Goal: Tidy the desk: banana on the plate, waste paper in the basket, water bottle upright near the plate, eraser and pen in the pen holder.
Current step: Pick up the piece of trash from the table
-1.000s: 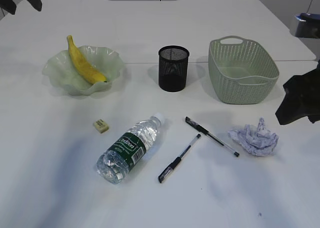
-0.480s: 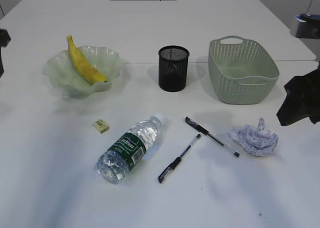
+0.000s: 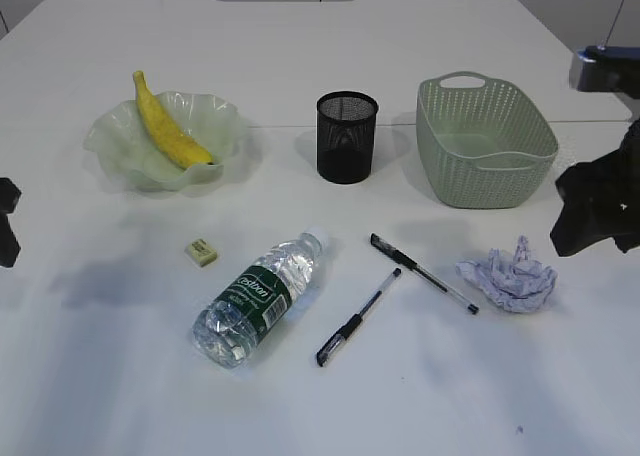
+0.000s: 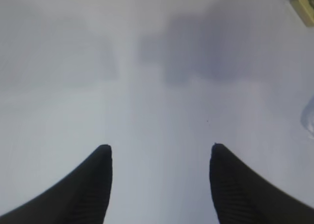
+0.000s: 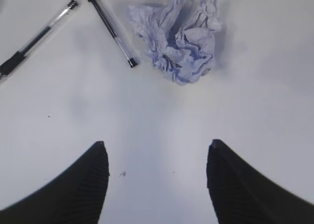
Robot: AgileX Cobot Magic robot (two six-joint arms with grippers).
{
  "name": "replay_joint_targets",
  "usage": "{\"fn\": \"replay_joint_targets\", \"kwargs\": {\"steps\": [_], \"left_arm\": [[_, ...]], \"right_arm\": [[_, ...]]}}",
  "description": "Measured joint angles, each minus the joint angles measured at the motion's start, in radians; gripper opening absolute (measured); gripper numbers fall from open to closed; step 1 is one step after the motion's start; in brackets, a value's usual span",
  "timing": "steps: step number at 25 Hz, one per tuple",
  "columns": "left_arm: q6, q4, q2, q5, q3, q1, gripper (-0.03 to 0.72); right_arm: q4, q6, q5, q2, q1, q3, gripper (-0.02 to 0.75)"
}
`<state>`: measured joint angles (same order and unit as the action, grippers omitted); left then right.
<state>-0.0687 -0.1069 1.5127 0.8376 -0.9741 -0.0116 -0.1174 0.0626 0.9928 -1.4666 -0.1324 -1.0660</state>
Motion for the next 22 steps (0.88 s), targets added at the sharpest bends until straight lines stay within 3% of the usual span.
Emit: {"fn": "replay_joint_targets", "kwargs": {"steps": [8, 14, 22], "left_arm": [[0.011, -0.068, -0.021, -0.06, 0.037, 0.121, 0.444], [0.053, -0.073, -0.021, -0.034, 0.039, 0.123, 0.443], [0.058, -0.079, -0.021, -0.034, 0.039, 0.123, 0.443]], "right_arm": [[0.016, -0.025, -0.05, -0.232, 0.0, -0.081, 0.469], [0.105, -0.101, -0.075, -0.336, 0.0, -0.172, 0.469], [0.124, -0.115, -0.08, -0.417, 0.0, -0.227, 0.503]]}}
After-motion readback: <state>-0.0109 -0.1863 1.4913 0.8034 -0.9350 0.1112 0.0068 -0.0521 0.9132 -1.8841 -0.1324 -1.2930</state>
